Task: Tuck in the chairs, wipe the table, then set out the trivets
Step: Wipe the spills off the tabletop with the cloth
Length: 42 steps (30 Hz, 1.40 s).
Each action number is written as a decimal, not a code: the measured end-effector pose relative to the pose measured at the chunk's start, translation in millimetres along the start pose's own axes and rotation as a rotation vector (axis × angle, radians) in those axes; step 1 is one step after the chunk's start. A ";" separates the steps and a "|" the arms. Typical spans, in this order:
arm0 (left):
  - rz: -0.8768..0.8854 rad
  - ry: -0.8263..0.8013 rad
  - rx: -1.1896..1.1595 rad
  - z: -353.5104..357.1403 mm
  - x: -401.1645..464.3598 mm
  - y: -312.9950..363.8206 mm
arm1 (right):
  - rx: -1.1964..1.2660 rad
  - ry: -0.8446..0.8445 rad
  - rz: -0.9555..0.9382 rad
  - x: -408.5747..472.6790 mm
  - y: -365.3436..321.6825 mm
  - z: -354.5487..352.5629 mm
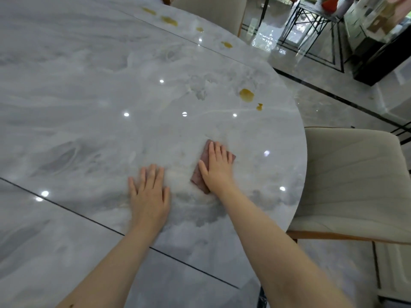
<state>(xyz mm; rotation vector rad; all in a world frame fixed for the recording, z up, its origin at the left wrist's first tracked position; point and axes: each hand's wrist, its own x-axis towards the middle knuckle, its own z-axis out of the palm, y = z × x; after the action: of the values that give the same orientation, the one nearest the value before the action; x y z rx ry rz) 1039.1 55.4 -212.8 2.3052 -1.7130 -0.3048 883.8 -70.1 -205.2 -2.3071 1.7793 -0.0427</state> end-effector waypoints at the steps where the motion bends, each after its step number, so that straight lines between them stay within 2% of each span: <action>1: -0.001 -0.003 -0.001 0.4 -0.7 0.0 | 0.010 -0.007 -0.090 -5.3 -13.0 3.5; 5: 0.031 0.007 0.009 -2.5 -4.1 -1.8 | 0.100 -0.039 -0.352 -62.5 -17.3 16.0; 8: 0.014 0.019 0.074 -9.0 -7.0 4.9 | 0.127 -0.022 -0.375 -103.5 20.0 18.1; 13: 0.083 -0.067 0.076 -14.0 -19.4 45.7 | 0.114 -0.027 -0.151 -141.9 86.1 0.7; 17: 0.185 -0.132 0.036 -11.1 -38.9 76.1 | 0.289 0.030 0.063 -168.7 110.0 -8.6; 25: 0.288 -0.160 -0.101 -14.5 -49.4 134.8 | 0.941 0.189 0.493 -194.9 137.2 -69.8; 29: 0.295 -0.179 -0.206 -20.0 -52.0 191.2 | 1.560 0.178 0.628 -194.3 165.6 -99.6; 31: 0.288 -0.176 -0.317 -20.3 -51.4 225.7 | 1.733 0.173 0.695 -193.0 186.0 -113.7; 35: 0.201 -0.261 -0.521 -20.4 -45.4 294.3 | 1.792 0.118 0.716 -191.3 226.3 -136.3; 38: 0.211 -0.284 -0.598 -19.3 -43.8 357.7 | 1.804 0.097 0.710 -195.4 269.7 -165.9; 42: 0.269 -0.259 -0.734 -22.8 -45.4 446.9 | 1.826 0.156 0.632 -210.0 333.2 -217.9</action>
<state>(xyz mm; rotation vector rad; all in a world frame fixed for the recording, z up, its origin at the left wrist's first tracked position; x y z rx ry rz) 628.8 -22.6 -46.0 1.5386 -1.6187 -1.0134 476.5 16.6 -34.4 -0.4400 1.2578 -1.1433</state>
